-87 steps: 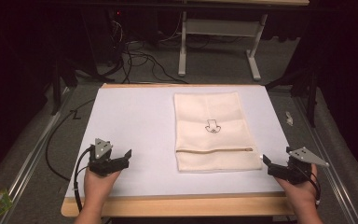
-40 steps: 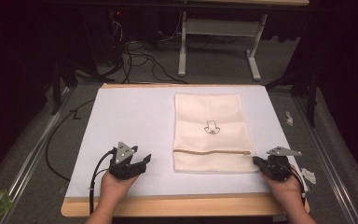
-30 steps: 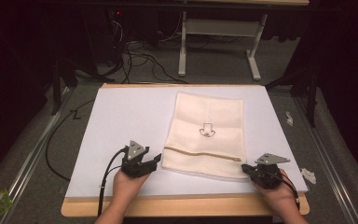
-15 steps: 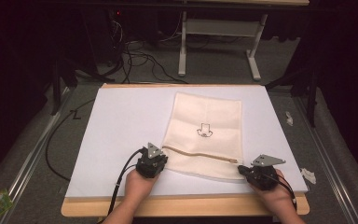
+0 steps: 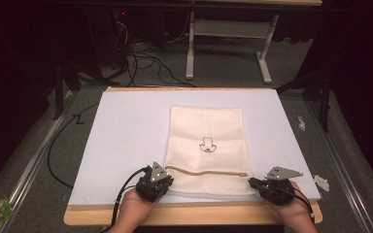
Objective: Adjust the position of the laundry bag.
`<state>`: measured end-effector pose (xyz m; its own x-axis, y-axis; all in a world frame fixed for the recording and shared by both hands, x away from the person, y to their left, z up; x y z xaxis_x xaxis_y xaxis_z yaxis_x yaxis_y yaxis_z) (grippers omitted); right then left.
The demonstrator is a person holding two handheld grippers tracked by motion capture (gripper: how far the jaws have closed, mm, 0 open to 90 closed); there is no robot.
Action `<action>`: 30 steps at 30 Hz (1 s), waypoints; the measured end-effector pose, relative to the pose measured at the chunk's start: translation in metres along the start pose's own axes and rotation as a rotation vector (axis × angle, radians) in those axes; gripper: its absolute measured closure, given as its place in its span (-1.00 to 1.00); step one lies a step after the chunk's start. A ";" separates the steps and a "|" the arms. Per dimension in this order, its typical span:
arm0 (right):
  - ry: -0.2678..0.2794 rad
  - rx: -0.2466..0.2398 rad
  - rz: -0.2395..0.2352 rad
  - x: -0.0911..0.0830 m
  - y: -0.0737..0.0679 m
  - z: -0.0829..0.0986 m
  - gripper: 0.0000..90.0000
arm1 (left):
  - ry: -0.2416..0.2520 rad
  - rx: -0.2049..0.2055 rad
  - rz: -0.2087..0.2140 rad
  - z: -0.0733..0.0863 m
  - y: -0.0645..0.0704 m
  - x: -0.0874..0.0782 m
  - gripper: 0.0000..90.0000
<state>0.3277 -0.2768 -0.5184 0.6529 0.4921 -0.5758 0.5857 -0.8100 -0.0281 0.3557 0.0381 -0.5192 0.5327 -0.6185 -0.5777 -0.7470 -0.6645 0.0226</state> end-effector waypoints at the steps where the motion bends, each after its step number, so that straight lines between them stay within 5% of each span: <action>1: 0.016 0.009 0.000 -0.001 0.001 -0.002 0.83 | -0.006 -0.006 0.011 0.001 0.000 0.000 0.82; 6: 0.044 0.045 0.037 -0.004 0.010 -0.005 0.74 | -0.011 -0.036 0.047 0.001 0.004 0.000 0.80; 15: 0.059 0.083 0.103 -0.003 0.025 -0.004 0.68 | -0.019 -0.011 0.069 0.009 0.016 -0.004 0.65; 19: 0.079 0.110 0.126 -0.003 0.030 -0.006 0.61 | 0.029 -0.001 0.053 0.004 0.011 -0.006 0.36; 21: 0.080 0.130 0.157 -0.001 0.034 -0.006 0.49 | 0.067 0.019 0.007 0.001 0.006 -0.008 0.16; 25: 0.072 0.143 0.156 0.004 0.035 -0.005 0.45 | 0.110 0.022 -0.061 -0.003 -0.007 -0.010 0.06; 30: 0.062 0.163 0.140 0.012 0.033 -0.005 0.37 | 0.115 -0.007 -0.068 0.000 -0.015 -0.011 0.03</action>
<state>0.3573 -0.2964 -0.5218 0.7537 0.3855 -0.5323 0.4048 -0.9103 -0.0861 0.3611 0.0554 -0.5133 0.6242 -0.6156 -0.4811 -0.7049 -0.7093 -0.0070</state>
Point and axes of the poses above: each handheld gripper's, and its own axes: x roughly forward along the jaws, z roughly out of its underside, y roughly to its right, the point moved 8 cm from there along x, roughly forward along the jaws, and after that the axes turned 9 degrees about y, right-handed, at the moved point
